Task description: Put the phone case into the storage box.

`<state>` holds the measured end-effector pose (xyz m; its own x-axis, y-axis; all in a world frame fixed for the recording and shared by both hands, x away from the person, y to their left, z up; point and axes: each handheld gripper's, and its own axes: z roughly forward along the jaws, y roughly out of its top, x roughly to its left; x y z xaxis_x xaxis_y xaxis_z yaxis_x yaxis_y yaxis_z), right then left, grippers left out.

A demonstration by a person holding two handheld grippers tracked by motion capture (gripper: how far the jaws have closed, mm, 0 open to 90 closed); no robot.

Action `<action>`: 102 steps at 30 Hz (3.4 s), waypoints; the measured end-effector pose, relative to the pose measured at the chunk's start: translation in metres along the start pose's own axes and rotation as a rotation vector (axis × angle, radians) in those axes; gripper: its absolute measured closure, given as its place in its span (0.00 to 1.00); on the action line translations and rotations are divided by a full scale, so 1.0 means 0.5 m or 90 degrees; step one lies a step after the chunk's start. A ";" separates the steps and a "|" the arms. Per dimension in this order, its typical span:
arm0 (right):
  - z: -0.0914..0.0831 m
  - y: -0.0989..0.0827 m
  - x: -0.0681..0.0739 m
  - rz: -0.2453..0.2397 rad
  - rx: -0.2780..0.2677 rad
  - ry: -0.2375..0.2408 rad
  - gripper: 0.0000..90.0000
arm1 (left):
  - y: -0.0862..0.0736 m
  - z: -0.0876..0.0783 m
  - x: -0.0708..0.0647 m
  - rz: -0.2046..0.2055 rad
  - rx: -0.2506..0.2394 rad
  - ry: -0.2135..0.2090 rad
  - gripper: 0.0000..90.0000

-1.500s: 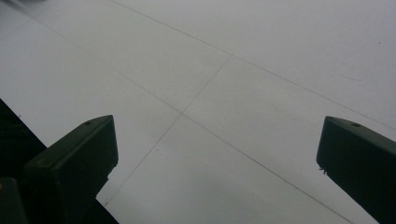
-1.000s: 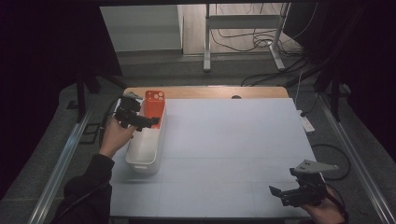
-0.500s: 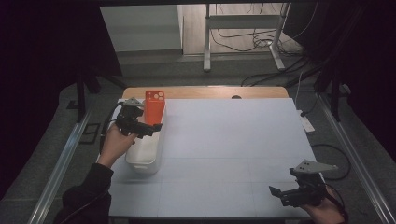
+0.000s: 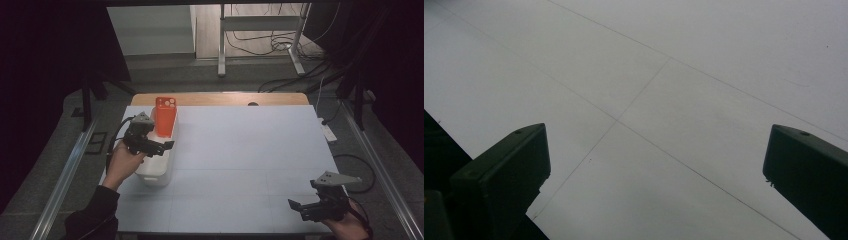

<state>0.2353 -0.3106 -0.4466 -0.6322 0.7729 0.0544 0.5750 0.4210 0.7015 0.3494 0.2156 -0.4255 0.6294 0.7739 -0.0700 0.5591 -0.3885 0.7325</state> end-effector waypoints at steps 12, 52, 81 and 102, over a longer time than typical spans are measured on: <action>0.000 0.000 0.001 -0.002 0.002 -0.003 0.00 | -0.022 -0.019 -0.029 0.006 -0.018 -0.002 0.00; 0.001 0.001 0.001 0.000 0.006 -0.007 0.00 | -0.117 -0.077 -0.090 0.003 -0.038 0.012 0.00; 0.001 0.001 0.002 0.001 0.005 -0.010 0.00 | -0.204 -0.139 -0.135 -0.015 -0.023 0.041 0.00; 0.002 0.001 0.002 0.001 0.008 -0.013 0.00 | -0.273 -0.172 -0.144 -0.052 -0.013 0.066 0.00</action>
<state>0.2355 -0.3091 -0.4468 -0.6214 0.7825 0.0407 0.5821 0.4263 0.6924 0.1814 0.2561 -0.4621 0.5223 0.8506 -0.0600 0.5946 -0.3128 0.7406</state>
